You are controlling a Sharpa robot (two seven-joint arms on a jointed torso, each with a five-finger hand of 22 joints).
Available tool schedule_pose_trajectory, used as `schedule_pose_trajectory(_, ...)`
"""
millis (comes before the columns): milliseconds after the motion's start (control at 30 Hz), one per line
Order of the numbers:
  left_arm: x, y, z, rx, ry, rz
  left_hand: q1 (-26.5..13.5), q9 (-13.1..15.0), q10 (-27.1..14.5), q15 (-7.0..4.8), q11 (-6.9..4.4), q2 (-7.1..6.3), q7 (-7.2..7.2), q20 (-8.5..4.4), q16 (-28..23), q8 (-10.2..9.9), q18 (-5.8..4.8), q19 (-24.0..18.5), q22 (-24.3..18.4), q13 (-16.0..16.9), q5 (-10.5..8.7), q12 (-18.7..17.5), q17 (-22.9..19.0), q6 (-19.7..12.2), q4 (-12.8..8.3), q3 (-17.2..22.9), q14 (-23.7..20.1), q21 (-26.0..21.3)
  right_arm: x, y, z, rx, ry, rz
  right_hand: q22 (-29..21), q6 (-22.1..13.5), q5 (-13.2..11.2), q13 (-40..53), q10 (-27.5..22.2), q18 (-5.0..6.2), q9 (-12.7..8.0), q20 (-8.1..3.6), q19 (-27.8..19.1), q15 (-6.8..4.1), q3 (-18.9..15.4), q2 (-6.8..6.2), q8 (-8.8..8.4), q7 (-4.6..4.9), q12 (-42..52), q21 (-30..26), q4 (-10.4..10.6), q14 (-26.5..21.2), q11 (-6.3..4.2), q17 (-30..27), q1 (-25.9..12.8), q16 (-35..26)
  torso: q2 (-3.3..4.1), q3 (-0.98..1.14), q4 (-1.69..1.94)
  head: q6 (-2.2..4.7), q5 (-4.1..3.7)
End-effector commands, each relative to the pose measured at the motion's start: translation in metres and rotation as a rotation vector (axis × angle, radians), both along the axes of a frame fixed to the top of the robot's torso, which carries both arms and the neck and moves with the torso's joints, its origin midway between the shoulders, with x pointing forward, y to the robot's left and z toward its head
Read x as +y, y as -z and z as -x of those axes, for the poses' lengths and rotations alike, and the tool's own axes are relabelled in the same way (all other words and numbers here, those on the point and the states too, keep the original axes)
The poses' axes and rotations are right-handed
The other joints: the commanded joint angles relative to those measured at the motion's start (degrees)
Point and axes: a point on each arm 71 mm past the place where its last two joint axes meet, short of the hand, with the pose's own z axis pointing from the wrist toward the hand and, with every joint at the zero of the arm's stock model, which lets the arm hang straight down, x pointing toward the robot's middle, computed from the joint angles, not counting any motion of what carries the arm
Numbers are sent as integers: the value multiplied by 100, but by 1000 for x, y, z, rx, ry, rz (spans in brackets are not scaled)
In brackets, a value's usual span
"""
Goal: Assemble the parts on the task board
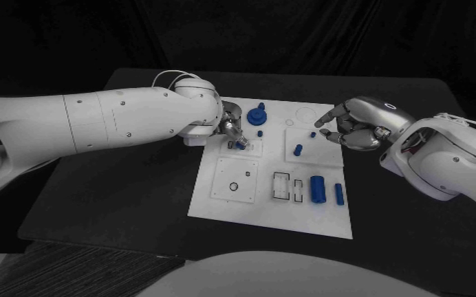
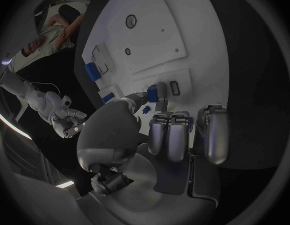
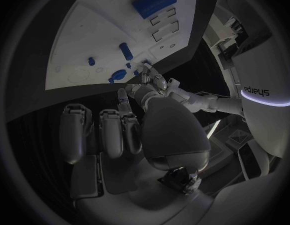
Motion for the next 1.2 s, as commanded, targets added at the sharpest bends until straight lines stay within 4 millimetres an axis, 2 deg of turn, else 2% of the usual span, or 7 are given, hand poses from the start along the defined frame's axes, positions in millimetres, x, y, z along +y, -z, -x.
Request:
schedule_pose_trajectory(33,-3,1,1,4,3,15,-70,8,600,20,12,-2,18,21,38,-30,32,113,1176,1509,-31,20,1510,5,29,-3,595,-17,-1,1,0,1,16,1,1233,28,28,1508,599,70,8,27,234,36,22,55,6,17,-15,-24,3,409,59,552,13,-28,-3,-1,6,-1,-7)
schedule_pose_trajectory(367,-7,3,1,8,11,16,-94,10,600,22,15,19,21,23,38,-35,35,107,1172,1509,-43,20,1510,8,42,-12,595,-31,-2,1,0,2,18,1,1233,28,28,1508,599,70,8,27,234,36,22,55,6,17,-15,-24,3,409,59,552,13,-28,10,7,8,-1,-13)
schedule_pose_trajectory(800,-5,5,0,19,8,3,-104,12,600,23,16,27,21,24,38,-37,36,104,1170,1509,-47,20,1510,11,47,-17,595,-39,-3,1,0,2,20,2,1233,28,28,1508,599,70,8,27,234,36,22,55,6,17,-15,-24,3,409,59,552,13,-28,2,-1,-5,-1,-3)
schedule_pose_trajectory(1200,0,5,-2,8,-9,8,-112,16,600,24,15,47,18,26,38,-39,40,98,1165,1509,-62,20,1510,18,47,-24,595,-55,-3,1,0,3,20,2,1233,28,28,1508,599,70,8,27,234,36,22,55,6,17,-15,-24,3,409,59,552,13,-28,0,-1,1,-1,-12)
